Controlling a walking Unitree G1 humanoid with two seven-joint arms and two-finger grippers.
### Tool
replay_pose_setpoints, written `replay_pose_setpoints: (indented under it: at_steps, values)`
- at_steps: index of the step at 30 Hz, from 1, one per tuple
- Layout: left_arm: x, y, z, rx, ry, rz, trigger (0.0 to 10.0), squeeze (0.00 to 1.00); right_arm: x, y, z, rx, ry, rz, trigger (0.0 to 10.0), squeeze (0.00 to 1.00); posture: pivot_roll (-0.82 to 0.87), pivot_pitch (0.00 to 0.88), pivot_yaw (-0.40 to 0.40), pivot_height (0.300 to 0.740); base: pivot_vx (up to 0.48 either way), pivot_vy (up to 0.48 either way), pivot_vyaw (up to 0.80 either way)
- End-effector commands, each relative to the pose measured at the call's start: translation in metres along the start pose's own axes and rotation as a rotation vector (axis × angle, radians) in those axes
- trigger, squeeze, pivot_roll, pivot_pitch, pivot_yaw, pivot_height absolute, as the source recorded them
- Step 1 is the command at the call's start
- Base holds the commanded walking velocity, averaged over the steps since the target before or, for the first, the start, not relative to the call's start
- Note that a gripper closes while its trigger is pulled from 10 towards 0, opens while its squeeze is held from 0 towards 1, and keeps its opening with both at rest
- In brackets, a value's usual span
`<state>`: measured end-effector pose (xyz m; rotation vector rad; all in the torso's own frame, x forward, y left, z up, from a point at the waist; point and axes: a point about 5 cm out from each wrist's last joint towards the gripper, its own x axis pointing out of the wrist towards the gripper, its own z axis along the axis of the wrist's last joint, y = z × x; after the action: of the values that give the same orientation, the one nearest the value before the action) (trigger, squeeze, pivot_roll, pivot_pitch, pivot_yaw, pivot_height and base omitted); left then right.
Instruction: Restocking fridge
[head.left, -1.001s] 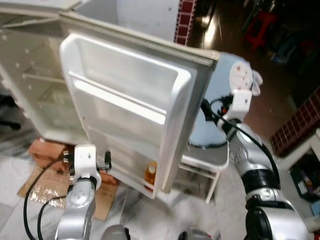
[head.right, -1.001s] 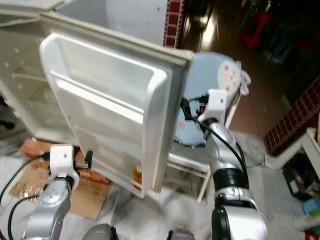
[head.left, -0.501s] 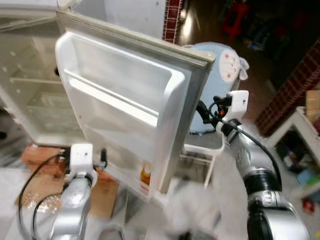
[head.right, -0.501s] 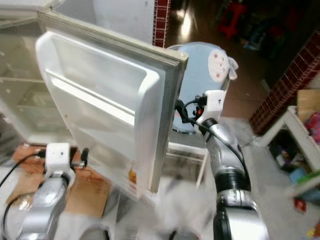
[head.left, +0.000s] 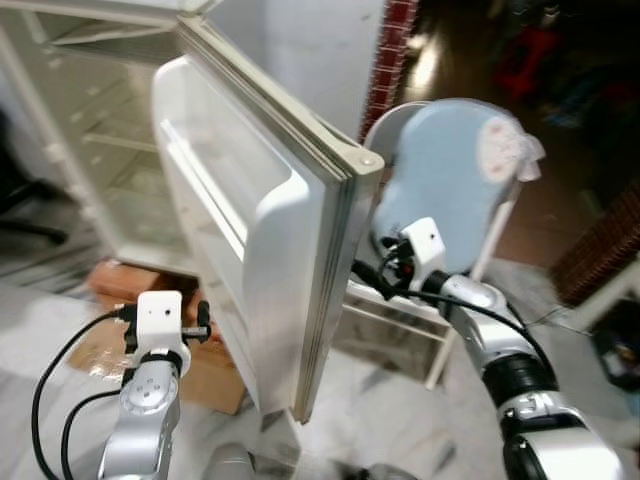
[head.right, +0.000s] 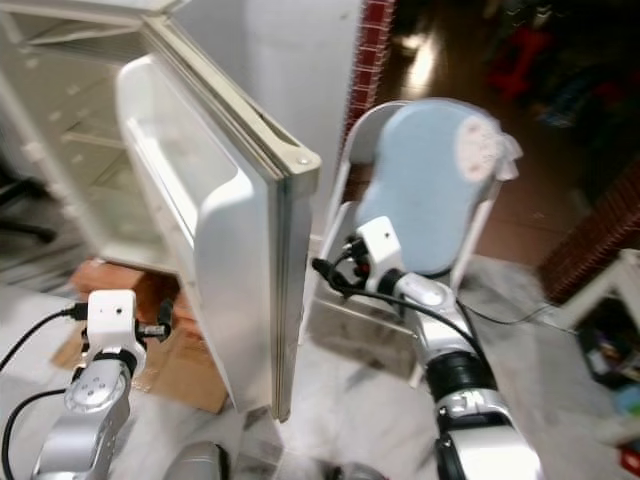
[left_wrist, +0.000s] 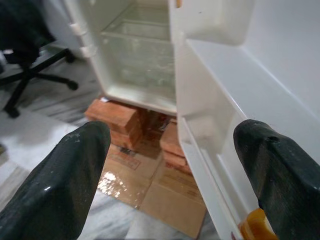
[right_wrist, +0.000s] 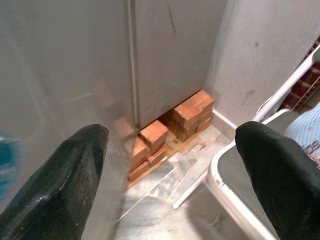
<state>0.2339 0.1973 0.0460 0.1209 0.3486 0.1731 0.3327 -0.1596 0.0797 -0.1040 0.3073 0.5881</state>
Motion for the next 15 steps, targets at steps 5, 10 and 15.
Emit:
replay_pose_setpoints:
  at_steps: [5,10,15]
  values:
    - [-0.003,-0.002,-0.002,-0.021,0.025,-0.069,10.0,0.0,0.007,0.007,0.014,-0.043,-0.035,0.024,10.0,0.0,0.15,0.052,-0.065,0.74,0.0,0.0,0.0]
    - [-0.018,-0.014,-0.01,0.017,0.07,-0.236,10.0,0.0,0.014,0.019,0.018,-0.082,-0.052,0.079,10.0,0.0,0.15,0.057,-0.062,0.74,0.0,0.0,0.0]
    - [-0.025,-0.016,-0.002,0.071,-0.038,-0.271,10.0,0.0,0.02,0.021,0.025,-0.07,-0.061,0.057,10.0,0.0,0.15,0.06,-0.065,0.74,0.0,0.0,0.0]
